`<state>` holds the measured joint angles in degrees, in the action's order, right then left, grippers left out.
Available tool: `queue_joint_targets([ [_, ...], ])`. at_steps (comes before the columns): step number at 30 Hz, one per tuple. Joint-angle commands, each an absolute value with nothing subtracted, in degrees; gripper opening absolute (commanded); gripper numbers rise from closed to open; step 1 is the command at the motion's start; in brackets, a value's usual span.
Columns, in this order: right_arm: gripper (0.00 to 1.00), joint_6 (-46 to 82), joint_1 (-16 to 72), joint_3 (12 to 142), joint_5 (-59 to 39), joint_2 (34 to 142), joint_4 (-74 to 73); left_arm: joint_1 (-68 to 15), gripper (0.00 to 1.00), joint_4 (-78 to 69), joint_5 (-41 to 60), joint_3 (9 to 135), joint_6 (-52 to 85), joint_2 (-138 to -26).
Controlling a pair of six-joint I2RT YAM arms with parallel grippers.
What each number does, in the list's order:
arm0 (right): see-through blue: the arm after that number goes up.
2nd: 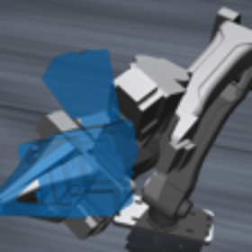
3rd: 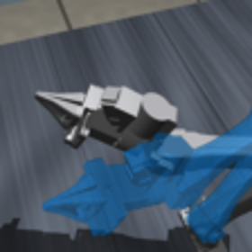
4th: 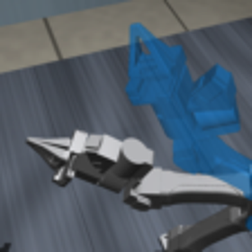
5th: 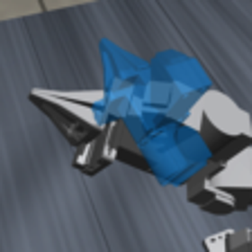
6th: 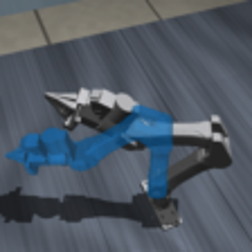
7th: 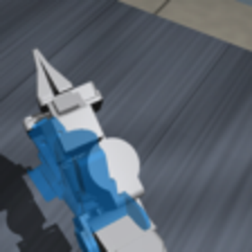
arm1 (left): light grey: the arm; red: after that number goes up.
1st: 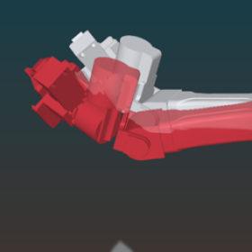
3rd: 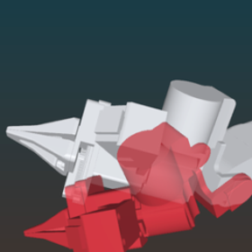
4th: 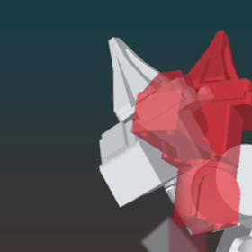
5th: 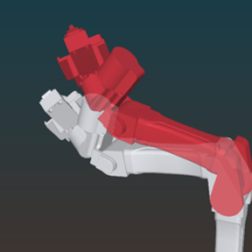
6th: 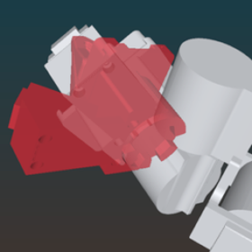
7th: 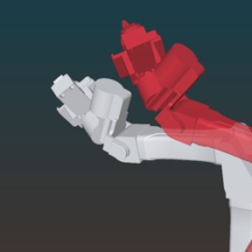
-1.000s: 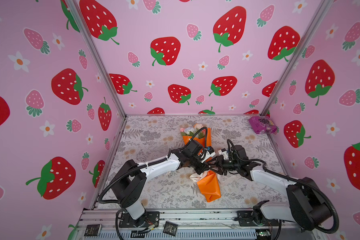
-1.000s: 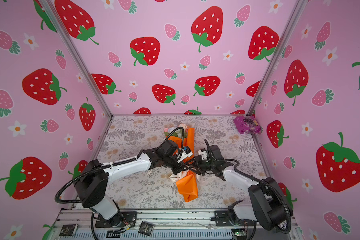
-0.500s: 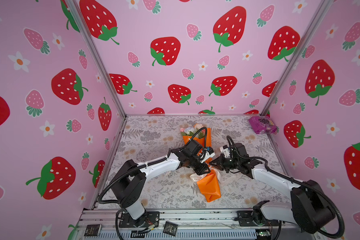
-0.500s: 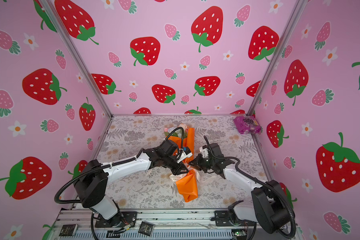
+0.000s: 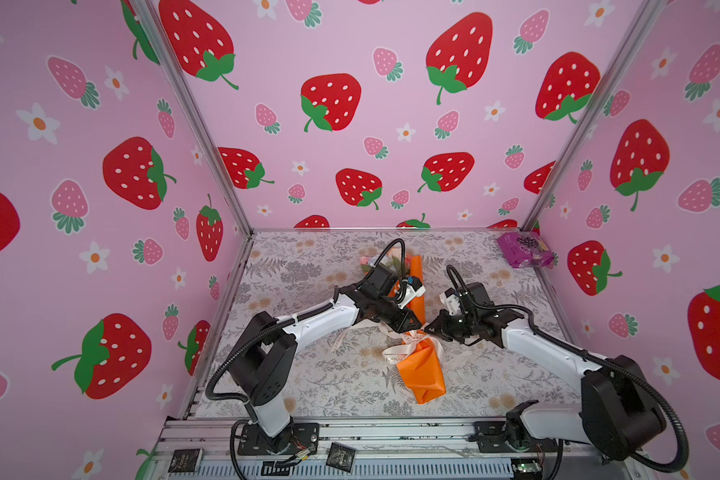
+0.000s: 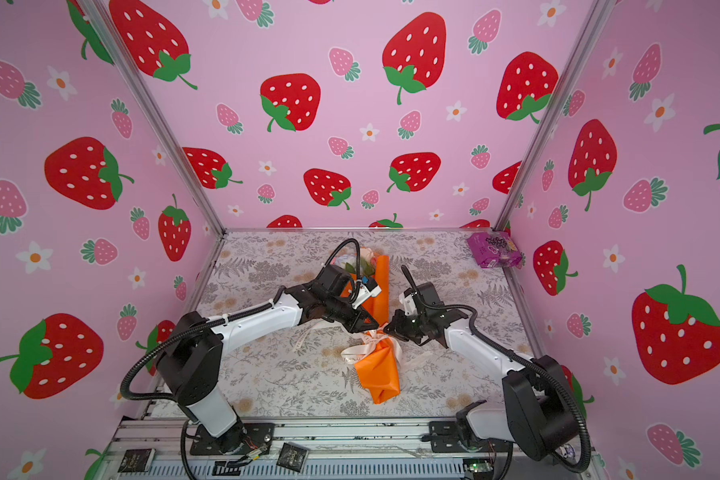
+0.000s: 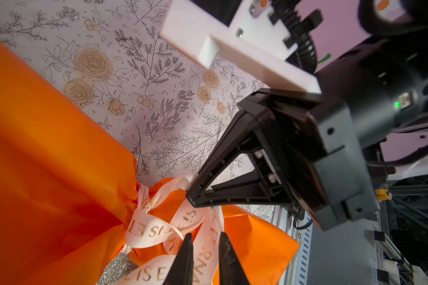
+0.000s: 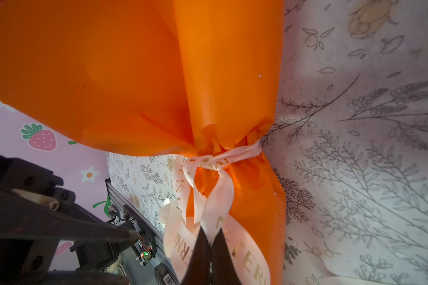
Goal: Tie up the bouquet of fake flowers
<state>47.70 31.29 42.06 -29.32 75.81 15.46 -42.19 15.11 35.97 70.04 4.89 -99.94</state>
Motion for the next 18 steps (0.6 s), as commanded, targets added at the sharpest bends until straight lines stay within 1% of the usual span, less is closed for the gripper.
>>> queue_joint_targets([
  [1,0.02,45.7,31.2,43.0,-27.0,76.0,17.5,-43.5,0.16,17.8,35.6,72.2,1.4,-101.4],
  [4,0.03,46.2,31.3,42.4,-27.1,76.1,16.3,-44.5,0.18,19.6,34.6,73.4,0.1,-103.6],
  [9,0.03,46.2,31.3,41.8,-27.6,76.1,15.4,-46.8,0.25,18.5,30.2,74.4,-1.7,-104.8],
  [18,0.04,46.6,31.3,41.5,-28.2,76.1,15.0,-47.0,0.26,21.5,29.6,78.2,-4.8,-108.1],
])
